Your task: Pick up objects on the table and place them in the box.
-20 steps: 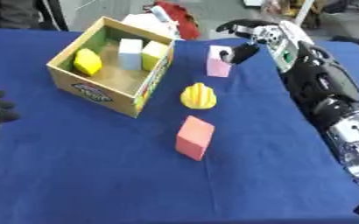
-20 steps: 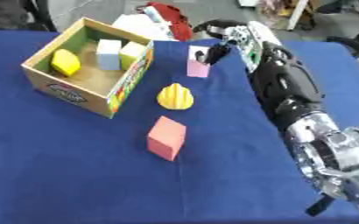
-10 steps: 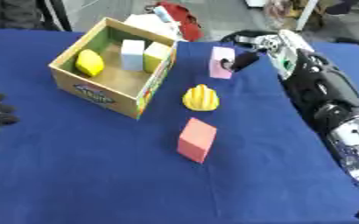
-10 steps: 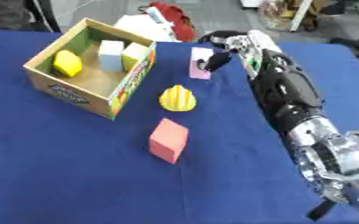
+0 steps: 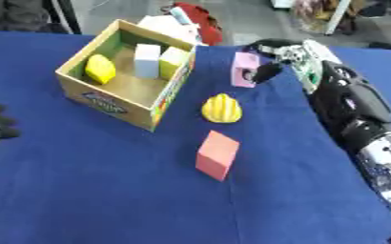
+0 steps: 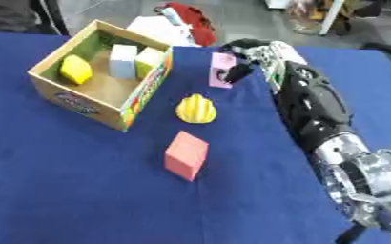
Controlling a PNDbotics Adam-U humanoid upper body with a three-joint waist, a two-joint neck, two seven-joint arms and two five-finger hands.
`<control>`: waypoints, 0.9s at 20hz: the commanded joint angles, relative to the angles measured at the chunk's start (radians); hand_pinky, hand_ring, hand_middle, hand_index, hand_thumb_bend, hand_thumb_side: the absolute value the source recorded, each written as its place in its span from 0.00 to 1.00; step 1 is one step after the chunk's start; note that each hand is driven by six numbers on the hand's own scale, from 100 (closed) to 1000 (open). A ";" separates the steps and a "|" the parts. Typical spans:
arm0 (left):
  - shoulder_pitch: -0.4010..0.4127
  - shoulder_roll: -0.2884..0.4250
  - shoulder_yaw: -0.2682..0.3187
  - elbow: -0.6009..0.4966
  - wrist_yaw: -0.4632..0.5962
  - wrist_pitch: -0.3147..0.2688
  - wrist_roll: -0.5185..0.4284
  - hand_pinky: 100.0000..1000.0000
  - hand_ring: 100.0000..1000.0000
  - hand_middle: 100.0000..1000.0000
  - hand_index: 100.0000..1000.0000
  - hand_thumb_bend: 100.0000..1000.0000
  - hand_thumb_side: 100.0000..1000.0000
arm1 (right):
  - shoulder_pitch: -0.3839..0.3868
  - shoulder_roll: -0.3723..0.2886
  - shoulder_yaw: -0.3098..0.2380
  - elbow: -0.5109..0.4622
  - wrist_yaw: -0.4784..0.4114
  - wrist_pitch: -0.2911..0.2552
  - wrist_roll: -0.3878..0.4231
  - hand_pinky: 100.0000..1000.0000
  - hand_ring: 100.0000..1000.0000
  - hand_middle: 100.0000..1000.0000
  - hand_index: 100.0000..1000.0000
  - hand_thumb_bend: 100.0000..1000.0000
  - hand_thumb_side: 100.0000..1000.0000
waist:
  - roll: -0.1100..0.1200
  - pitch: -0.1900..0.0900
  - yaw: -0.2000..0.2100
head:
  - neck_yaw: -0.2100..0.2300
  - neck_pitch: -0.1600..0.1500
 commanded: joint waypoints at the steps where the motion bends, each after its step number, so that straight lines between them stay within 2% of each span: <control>1: -0.013 0.025 0.009 -0.019 -0.003 0.000 0.001 0.64 0.52 0.52 0.75 0.00 0.68 | -0.020 -0.025 -0.008 -0.007 0.012 0.005 -0.034 1.00 1.00 1.00 1.00 0.00 0.33 | -0.008 -0.001 0.003 | 0.000 -0.014; 11: -0.021 0.032 0.008 -0.021 -0.004 0.000 0.001 0.64 0.51 0.52 0.75 0.00 0.68 | -0.019 -0.030 -0.012 0.011 0.013 0.015 -0.084 1.00 1.00 1.00 1.00 0.00 0.33 | -0.012 0.016 0.014 | -0.003 -0.026; 14: -0.026 0.033 0.007 -0.022 -0.004 0.000 -0.001 0.65 0.51 0.52 0.75 0.00 0.68 | -0.018 -0.025 -0.015 0.025 0.013 0.029 -0.084 0.99 1.00 1.00 1.00 0.00 0.36 | -0.013 0.022 0.021 | -0.006 -0.031; 18: -0.030 0.034 0.006 -0.023 -0.004 0.000 -0.002 0.65 0.51 0.52 0.75 0.00 0.68 | -0.017 -0.013 -0.020 0.047 0.014 0.055 -0.090 0.98 1.00 1.00 1.00 0.00 0.34 | -0.014 0.027 0.030 | -0.010 -0.037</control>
